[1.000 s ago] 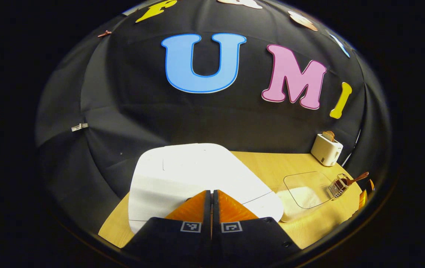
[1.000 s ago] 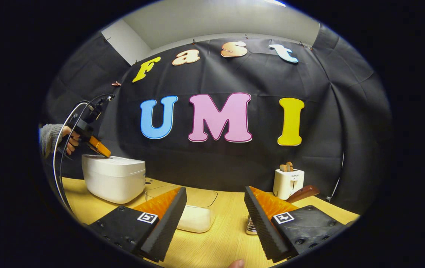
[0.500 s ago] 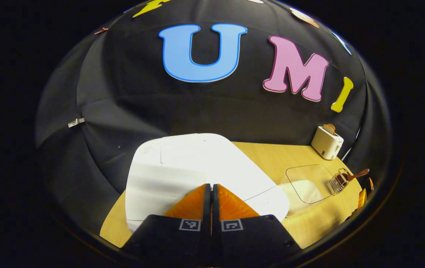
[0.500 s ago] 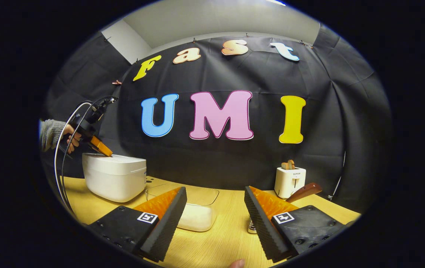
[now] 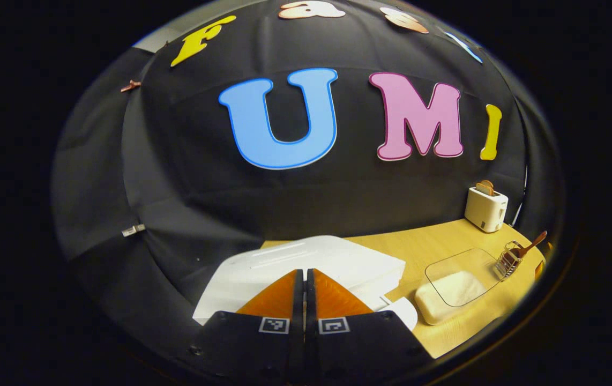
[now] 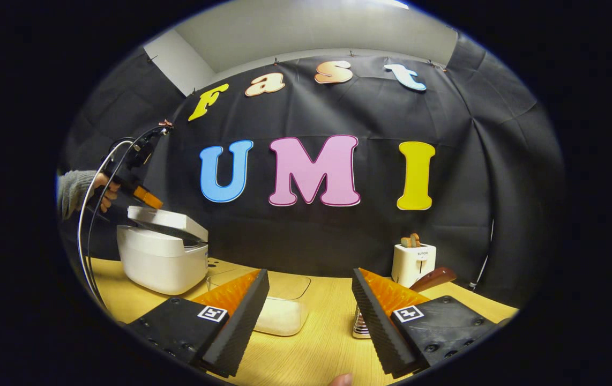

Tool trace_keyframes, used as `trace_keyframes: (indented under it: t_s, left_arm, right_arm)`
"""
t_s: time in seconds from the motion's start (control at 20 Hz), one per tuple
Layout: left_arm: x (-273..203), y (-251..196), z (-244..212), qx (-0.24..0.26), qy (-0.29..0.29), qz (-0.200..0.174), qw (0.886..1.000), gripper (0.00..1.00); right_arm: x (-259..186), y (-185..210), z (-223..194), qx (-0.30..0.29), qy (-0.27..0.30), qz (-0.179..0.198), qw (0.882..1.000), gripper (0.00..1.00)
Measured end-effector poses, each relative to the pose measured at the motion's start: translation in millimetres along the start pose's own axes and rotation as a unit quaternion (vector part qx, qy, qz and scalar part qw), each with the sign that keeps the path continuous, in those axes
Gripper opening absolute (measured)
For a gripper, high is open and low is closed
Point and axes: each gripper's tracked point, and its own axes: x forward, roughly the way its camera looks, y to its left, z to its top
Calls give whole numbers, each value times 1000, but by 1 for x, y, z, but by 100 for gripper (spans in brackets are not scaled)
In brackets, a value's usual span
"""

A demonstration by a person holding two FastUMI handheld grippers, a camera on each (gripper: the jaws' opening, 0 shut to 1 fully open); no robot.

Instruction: Close the left gripper, press the button to open the rice cooker; take a wooden spoon from the chopstick holder with the right hand, scoop a spoonful of rice and pour it into the rice cooker, then put the wooden spoon back into the chopstick holder.

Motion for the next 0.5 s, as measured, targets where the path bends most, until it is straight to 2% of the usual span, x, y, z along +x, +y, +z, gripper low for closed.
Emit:
trace_keyframes:
  t_s: [0.3,0.5]
  left_arm:
    - [-4,16,53,14,-109,32,993,5]
    - [-20,11,75,3,-163,22,986,5]
  right_arm:
    - [0,-1,1,-8,0,-2,1000,96]
    - [0,-1,3,1,-3,0,1000,96]
